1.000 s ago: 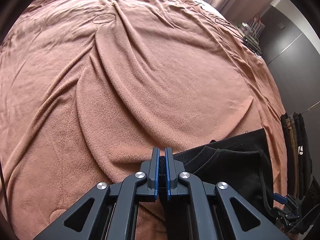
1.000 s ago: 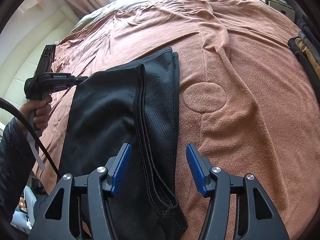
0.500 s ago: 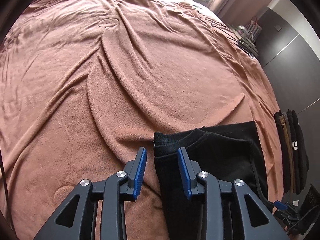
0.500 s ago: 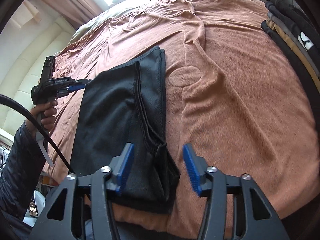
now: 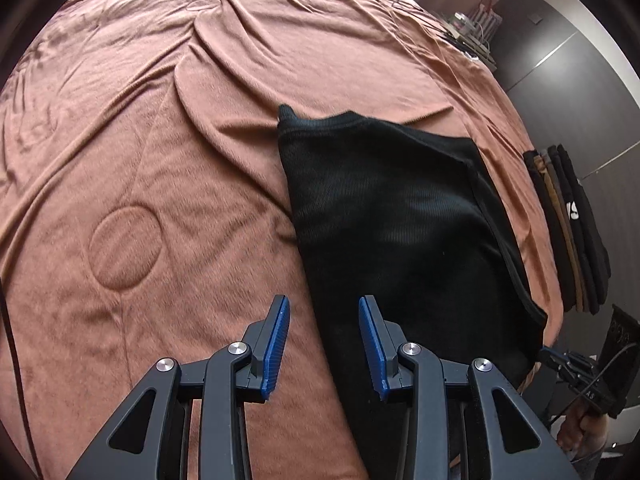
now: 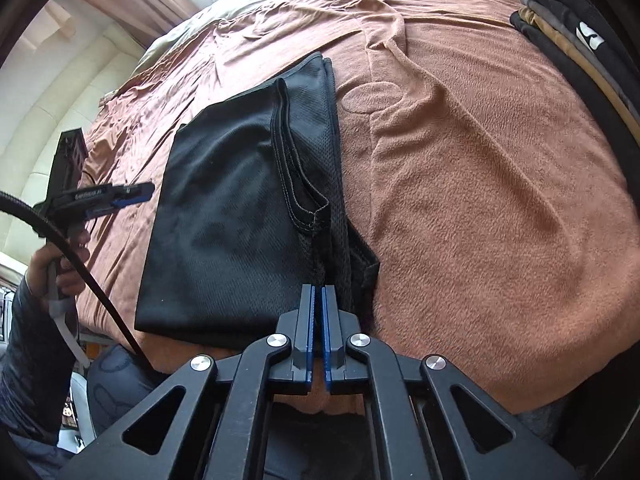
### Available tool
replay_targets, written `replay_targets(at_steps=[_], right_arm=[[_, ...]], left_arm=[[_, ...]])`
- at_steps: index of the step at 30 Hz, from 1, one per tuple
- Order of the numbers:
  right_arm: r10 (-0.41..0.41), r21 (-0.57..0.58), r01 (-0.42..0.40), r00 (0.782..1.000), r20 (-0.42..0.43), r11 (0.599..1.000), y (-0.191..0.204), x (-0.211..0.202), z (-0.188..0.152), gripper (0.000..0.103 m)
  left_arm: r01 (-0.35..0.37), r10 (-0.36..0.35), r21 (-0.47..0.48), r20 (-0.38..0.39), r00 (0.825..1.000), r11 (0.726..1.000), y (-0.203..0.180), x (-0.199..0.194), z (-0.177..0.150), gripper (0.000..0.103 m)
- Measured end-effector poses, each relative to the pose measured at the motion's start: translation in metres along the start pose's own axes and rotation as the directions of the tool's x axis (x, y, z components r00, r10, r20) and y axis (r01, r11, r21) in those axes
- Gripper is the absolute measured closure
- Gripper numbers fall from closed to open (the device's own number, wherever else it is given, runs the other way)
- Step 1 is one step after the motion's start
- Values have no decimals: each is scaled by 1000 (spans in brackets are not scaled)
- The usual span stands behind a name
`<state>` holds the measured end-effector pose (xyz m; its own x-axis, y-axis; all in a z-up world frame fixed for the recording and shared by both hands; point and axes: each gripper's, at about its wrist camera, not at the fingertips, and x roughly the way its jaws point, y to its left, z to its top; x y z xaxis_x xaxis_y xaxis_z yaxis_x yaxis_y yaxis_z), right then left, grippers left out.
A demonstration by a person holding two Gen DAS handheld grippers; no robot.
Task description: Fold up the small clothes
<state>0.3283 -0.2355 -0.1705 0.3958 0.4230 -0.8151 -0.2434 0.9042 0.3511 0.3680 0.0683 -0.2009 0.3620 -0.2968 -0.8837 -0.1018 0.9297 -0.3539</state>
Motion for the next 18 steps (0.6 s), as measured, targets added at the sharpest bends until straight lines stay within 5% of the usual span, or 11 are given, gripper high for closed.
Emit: replay_targets(at_steps=[15, 18], right_arm=[[-32, 35, 31, 999, 25, 999, -2, -12, -7, 96], [-38, 34, 37, 998, 43, 999, -1, -17, -8, 68]], left_arm=[[12, -6, 68, -92, 996, 998, -37, -3, -70, 65], [14, -9, 45, -114, 993, 999, -35, 1, -80, 65]])
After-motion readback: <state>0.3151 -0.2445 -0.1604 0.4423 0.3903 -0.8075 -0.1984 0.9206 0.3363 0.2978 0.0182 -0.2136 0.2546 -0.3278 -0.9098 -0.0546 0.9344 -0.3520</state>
